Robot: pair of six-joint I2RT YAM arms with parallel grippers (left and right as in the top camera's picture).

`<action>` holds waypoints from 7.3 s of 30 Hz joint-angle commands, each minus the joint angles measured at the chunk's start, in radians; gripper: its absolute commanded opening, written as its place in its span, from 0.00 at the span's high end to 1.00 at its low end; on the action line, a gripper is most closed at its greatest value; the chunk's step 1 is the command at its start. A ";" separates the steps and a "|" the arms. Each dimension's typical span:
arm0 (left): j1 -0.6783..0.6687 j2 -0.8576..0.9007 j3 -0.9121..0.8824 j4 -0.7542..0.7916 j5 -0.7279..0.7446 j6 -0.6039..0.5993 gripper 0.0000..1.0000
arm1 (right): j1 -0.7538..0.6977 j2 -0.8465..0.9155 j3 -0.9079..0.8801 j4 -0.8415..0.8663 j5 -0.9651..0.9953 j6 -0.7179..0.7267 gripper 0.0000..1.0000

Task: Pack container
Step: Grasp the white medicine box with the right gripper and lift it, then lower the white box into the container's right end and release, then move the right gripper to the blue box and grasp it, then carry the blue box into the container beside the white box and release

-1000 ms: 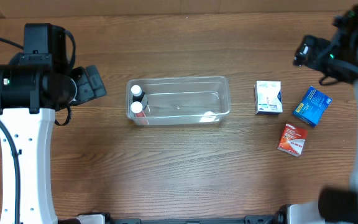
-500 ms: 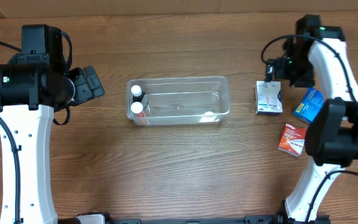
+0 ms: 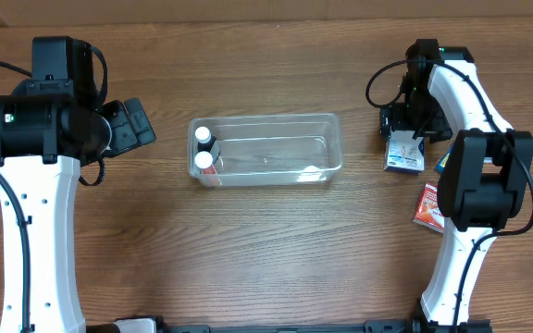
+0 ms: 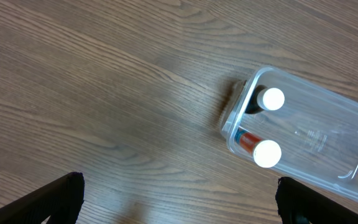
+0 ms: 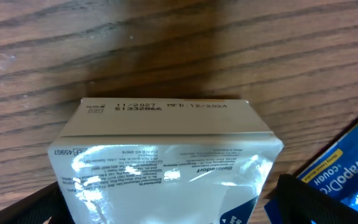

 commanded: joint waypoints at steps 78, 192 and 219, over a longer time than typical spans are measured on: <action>0.002 -0.006 -0.011 -0.012 0.000 0.018 0.00 | 0.547 -0.309 -0.221 0.188 -0.114 0.323 0.24; 0.000 -0.006 -0.011 -0.020 -0.006 0.024 0.00 | -0.383 -0.026 -0.160 0.137 -0.108 0.306 0.25; 0.000 -0.006 -0.011 -0.011 -0.005 0.024 0.00 | 0.276 -0.597 -0.093 0.098 -0.142 0.292 0.26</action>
